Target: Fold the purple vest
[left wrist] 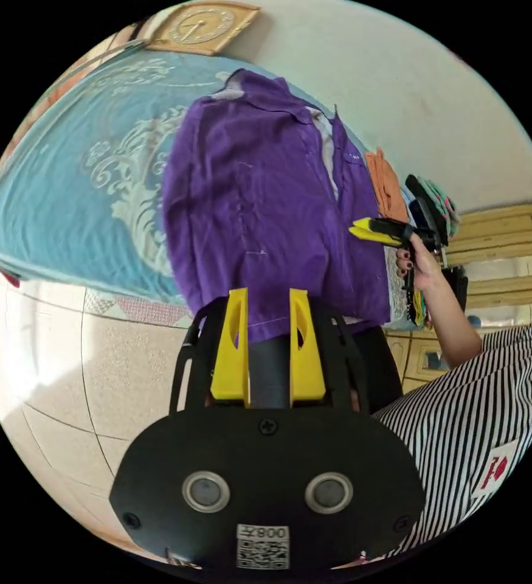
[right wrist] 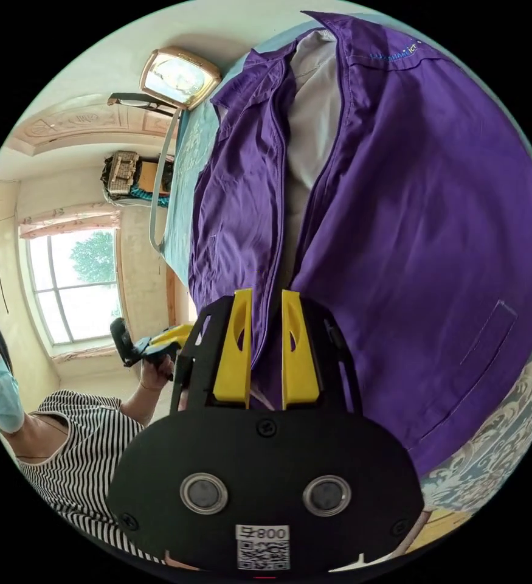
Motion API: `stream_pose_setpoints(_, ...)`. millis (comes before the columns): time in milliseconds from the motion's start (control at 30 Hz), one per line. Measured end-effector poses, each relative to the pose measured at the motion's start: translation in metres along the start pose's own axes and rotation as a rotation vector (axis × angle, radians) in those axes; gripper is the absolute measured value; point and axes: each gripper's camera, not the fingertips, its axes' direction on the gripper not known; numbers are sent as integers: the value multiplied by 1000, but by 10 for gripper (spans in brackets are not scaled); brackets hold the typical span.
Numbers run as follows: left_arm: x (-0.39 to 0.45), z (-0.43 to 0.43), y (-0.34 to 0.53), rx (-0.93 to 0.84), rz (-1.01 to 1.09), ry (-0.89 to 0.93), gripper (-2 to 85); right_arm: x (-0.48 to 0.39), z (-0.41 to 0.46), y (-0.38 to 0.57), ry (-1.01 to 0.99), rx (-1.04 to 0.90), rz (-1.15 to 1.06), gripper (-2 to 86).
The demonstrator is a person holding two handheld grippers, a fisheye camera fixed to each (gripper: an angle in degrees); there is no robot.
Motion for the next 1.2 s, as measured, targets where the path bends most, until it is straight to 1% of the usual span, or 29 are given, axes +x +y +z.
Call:
stream_pose_setpoints(33, -12, -1, 4, 2, -47, 22, 119, -4, 1, 9, 1, -16, -1, 89)
stream_pose_setpoints(100, -59, 4, 21, 41, -230, 147, 126, -16, 5, 47, -16, -59, 3, 93)
stream_pose_setpoints(200, -100, 25, 37, 58, -368, 270, 118, -25, 13, 86, -18, -107, 31, 92)
stream_pose_setpoints(267, -110, 37, 38, 57, -367, 331, 92, -27, 20, 103, -14, -141, 54, 88)
stream_pose_setpoints(333, -113, 42, 38, 55, -360, 377, 47, -29, 28, 114, -13, -177, 63, 73)
stream_pose_setpoints(367, -113, 40, 37, 78, -331, 439, 37, -31, 32, 119, -14, -197, 69, 53)
stream_pose_setpoints(433, -111, 28, 38, 99, -314, 433, 27, -37, 33, 126, -75, -214, 61, 31)
stream_pose_setpoints(467, -109, 16, 37, 119, -273, 446, 23, -42, 29, 130, -115, -212, 58, 23)
stream_pose_setpoints(600, -115, -28, 35, 199, -212, 461, 18, -63, -1, 144, -344, -170, 11, 12)
stream_pose_setpoints(667, -121, -40, 34, 231, -206, 481, 17, -72, -4, 153, -382, -195, -2, 10)
stream_pose_setpoints(733, -123, -38, 28, 197, -195, 480, 18, -76, -1, 164, -337, -205, 7, 10)
stream_pose_setpoints(767, -124, -30, 25, 154, -197, 450, 18, -72, 3, 170, -319, -194, 38, 10)
stream_pose_setpoints(800, -125, -20, 22, 108, -208, 411, 19, -66, 8, 176, -302, -188, 82, 10)
stream_pose_setpoints(900, -131, 0, 21, 48, -266, 395, 27, -66, 12, 188, -251, -173, 127, 14)
stream_pose_setpoints(1033, -130, -4, 27, 82, -319, 360, 41, -89, -1, 203, -205, -159, 107, 24)
stream_pose_setpoints(1133, -125, -19, 30, 155, -364, 285, 54, -112, -14, 215, -145, -162, 93, 33)
stream_pose_setpoints(1200, -111, -30, 25, 201, -359, 205, 58, -137, -29, 225, -60, -142, 68, 45)
